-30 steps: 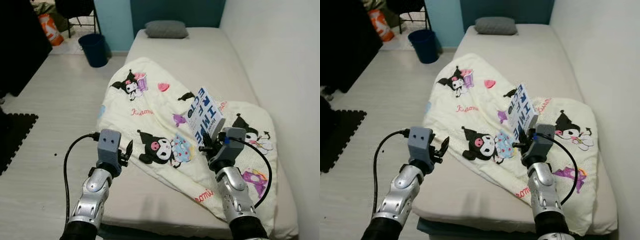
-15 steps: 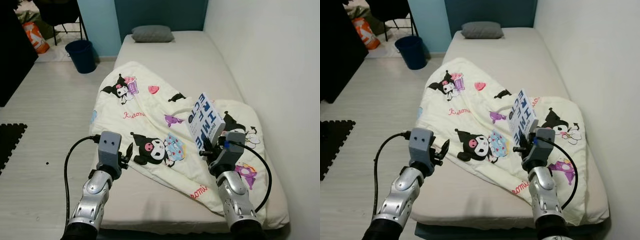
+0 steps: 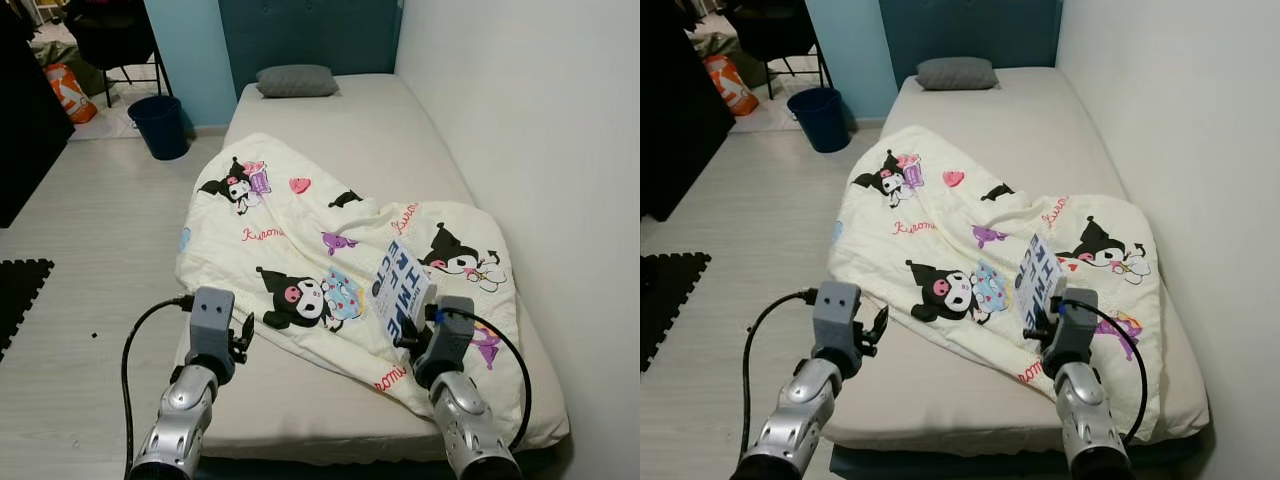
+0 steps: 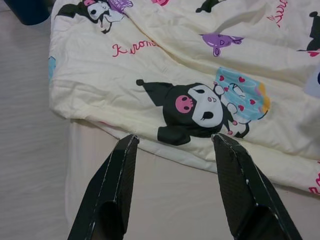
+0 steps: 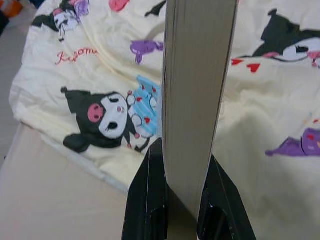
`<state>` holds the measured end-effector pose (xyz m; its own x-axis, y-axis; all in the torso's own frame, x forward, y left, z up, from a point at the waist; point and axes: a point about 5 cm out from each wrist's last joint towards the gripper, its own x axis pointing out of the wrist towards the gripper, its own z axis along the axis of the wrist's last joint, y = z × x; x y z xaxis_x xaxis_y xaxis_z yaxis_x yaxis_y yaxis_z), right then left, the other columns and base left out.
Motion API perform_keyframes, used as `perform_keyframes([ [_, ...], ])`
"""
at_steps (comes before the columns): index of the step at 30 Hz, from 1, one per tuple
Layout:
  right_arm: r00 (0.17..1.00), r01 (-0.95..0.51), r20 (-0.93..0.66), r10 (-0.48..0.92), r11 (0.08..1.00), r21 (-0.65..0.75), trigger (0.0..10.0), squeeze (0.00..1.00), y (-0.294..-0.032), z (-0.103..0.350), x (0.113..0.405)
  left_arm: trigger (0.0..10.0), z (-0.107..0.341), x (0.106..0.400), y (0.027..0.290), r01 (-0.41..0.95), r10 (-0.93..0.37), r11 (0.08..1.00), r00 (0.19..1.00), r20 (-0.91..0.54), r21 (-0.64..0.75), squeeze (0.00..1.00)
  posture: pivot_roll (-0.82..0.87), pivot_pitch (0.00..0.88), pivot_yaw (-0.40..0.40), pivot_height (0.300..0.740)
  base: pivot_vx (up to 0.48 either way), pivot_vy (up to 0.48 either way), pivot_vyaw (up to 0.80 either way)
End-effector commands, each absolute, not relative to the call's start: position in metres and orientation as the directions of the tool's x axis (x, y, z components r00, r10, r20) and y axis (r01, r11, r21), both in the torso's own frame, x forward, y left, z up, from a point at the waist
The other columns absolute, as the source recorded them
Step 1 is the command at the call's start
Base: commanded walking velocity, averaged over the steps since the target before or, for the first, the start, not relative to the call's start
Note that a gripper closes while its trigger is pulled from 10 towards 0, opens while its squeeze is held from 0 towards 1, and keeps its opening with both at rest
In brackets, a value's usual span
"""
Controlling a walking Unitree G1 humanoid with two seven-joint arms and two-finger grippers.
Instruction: Clean up the room
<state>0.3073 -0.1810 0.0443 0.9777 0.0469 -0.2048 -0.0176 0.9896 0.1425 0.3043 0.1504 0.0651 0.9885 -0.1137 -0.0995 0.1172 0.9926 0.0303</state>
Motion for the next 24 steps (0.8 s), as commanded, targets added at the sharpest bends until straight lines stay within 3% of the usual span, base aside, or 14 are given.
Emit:
perform_keyframes([
  [1, 0.976, -0.029, -0.211, 0.058, 0.99, 0.137, 10.0, 0.0, -0.182, 0.043, 0.306, 10.0, 0.054, 0.3, 0.156, 0.126, -0.116, 0.99, 0.981, -0.156, 0.06, 0.0, 0.03, 0.14, 0.011, 0.74, 0.0, 0.0, 0.0],
  [12, 0.973, 0.016, -0.23, 0.006, 0.996, 0.093, 10.0, 0.0, -0.196, 0.038, 0.301, 10.0, 0.049, 0.305, 0.149, 0.163, -0.145, 0.983, 0.973, -0.182, 0.088, 0.0, 0.01, 0.153, 0.025, 0.74, 0.0, 0.0, 0.0],
  [20, 0.972, 0.026, -0.236, -0.004, 0.995, 0.093, 10.0, 0.0, -0.196, 0.038, 0.301, 10.0, 0.047, 0.306, 0.151, 0.157, -0.14, 0.985, 0.97, -0.2, 0.069, 0.0, 0.01, 0.157, 0.023, 0.74, 0.0, 0.0, 0.0],
  [24, 0.969, 0.003, -0.247, 0.022, 0.995, 0.098, 10.0, 0.0, -0.183, 0.036, 0.304, 10.0, 0.041, 0.302, 0.162, 0.094, -0.087, 0.995, 0.971, -0.221, 0.021, 0.0, 0.03, 0.156, 0.007, 0.74, 0.0, 0.0, 0.0],
])
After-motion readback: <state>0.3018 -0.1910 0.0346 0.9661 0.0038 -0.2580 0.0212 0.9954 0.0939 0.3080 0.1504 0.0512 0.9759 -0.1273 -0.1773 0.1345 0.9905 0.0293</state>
